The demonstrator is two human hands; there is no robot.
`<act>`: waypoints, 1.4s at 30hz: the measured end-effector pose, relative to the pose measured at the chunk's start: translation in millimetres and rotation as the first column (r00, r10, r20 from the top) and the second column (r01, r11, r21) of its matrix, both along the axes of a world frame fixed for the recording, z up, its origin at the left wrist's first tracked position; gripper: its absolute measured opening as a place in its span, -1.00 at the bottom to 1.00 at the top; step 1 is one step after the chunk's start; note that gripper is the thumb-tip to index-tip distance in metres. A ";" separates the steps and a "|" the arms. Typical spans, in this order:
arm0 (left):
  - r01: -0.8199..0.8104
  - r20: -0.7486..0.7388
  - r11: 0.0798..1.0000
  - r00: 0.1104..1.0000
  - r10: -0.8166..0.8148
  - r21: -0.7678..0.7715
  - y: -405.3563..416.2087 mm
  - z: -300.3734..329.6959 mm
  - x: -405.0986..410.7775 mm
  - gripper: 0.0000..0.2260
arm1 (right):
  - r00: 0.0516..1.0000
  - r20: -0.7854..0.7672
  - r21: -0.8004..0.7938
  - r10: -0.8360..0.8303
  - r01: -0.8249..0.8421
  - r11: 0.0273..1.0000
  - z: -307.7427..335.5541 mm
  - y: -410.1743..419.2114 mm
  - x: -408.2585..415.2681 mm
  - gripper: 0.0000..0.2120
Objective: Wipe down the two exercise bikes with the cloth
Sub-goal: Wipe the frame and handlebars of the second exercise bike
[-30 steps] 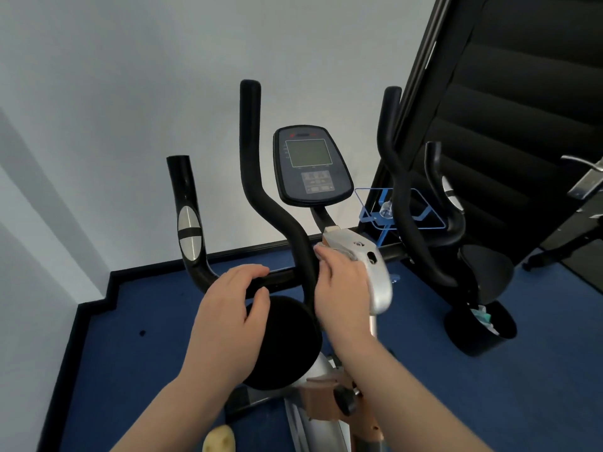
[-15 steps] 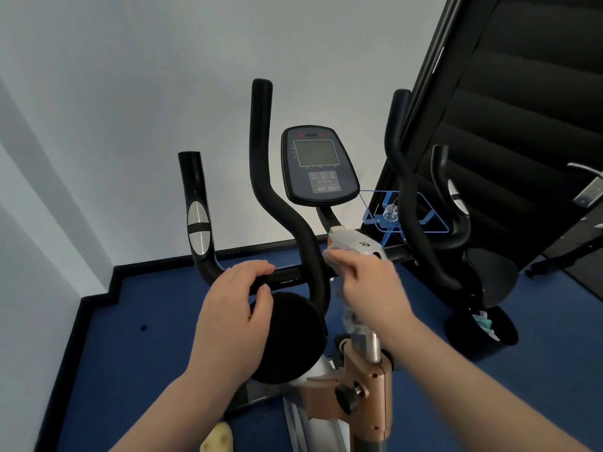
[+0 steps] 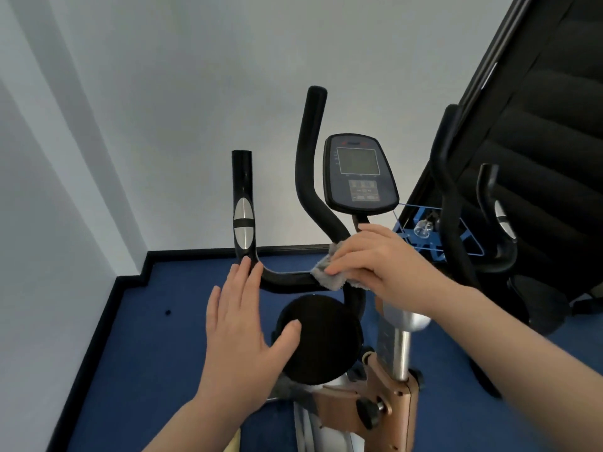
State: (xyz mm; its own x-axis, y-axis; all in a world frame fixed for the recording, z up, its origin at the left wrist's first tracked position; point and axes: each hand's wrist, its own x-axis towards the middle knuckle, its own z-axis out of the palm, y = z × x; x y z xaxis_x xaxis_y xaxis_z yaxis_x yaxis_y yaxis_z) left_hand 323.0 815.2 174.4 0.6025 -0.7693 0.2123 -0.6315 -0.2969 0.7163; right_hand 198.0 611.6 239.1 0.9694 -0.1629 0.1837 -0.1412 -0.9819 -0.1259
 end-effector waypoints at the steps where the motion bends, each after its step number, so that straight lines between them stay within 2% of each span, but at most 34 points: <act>1: -0.005 -0.031 1.000 1.000 0.005 -0.004 0.8 -0.8 -0.1 -0.23 | 1.000 -0.015 -0.017 0.025 -0.026 1.000 3.7 -1.9 -2.4 -0.73; 3: -0.014 -0.097 1.000 0.995 0.011 -0.026 2.0 -2.3 -1.5 -0.23 | 0.997 -0.038 -0.039 0.074 -0.075 0.996 7.1 -1.3 -2.7 -0.81; 5: -0.017 -0.129 0.999 0.992 0.011 -0.043 2.3 -4.0 -2.5 -0.25 | 0.995 -0.046 -0.081 0.083 -0.087 0.993 3.8 5.6 7.0 -0.79; 6: -0.017 -0.133 0.999 0.991 0.011 -0.049 2.1 -5.0 -3.0 -0.25 | 0.996 -0.038 -0.052 0.075 -0.076 0.996 -0.4 10.0 14.1 -0.78; 9: -0.021 -0.141 0.998 0.990 0.014 -0.054 1.7 -7.4 -3.2 -0.25 | 0.999 0.033 0.210 0.034 -0.040 0.977 -7.1 18.7 39.0 -0.78; 11: -0.013 -0.139 0.999 0.990 0.007 -0.047 1.8 -7.0 -3.3 -0.25 | 0.999 -0.031 0.285 0.032 -0.022 0.958 -3.1 14.4 45.8 -0.77; 14: 0.003 -0.141 0.999 0.990 -0.010 -0.048 4.0 -4.9 -1.1 -0.27 | 0.980 -0.197 0.191 0.030 0.008 0.982 5.3 1.4 38.0 -0.75; 15: -0.001 -0.143 0.999 0.990 -0.006 -0.053 4.8 -4.4 0.6 -0.26 | 0.978 -0.209 0.145 0.022 0.009 0.989 5.3 0.2 35.2 -0.76; 17: -0.019 -0.121 0.998 0.993 0.011 -0.066 7.1 -4.5 4.2 -0.25 | 0.990 -0.138 0.114 0.016 0.000 0.994 1.0 7.2 34.7 -0.79; 21: -0.041 -0.056 0.998 0.998 0.038 -0.057 12.0 -5.5 10.9 -0.31 | 0.999 0.037 0.228 0.013 -0.021 0.973 -11.5 25.5 50.6 -0.79; 24: -0.078 0.009 0.996 0.997 0.079 -0.039 13.3 -4.3 21.6 -0.38 | 0.999 0.034 0.375 -0.040 0.024 0.927 -10.1 22.6 50.8 -0.76; 27: -0.121 0.045 0.992 0.991 0.122 -0.037 13.7 -0.5 33.6 -0.40 | 0.983 -0.036 0.325 -0.182 0.184 0.928 -1.9 19.7 37.0 -0.77; 30: -0.109 0.035 0.993 0.993 0.110 -0.035 10.6 -0.9 39.5 -0.42 | 0.963 -0.064 0.289 -0.262 0.269 0.919 1.9 35.0 44.1 -0.79; 35: -0.031 0.003 0.996 1.000 0.031 -0.078 -10.7 -5.1 48.8 -0.46 | 0.934 0.012 0.488 -0.357 0.306 0.818 -6.8 68.6 89.2 -0.80; 39: 0.035 0.005 0.993 0.999 -0.034 -0.116 -16.2 -4.8 66.3 -0.50 | 0.899 -0.063 0.308 -0.433 0.430 0.849 -7.2 70.3 71.5 -0.76; 42: 0.097 0.014 0.989 0.995 -0.096 -0.109 -16.5 -4.1 85.3 -0.52 | 0.861 -0.034 0.245 -0.508 0.499 0.831 -9.5 83.6 83.3 -0.76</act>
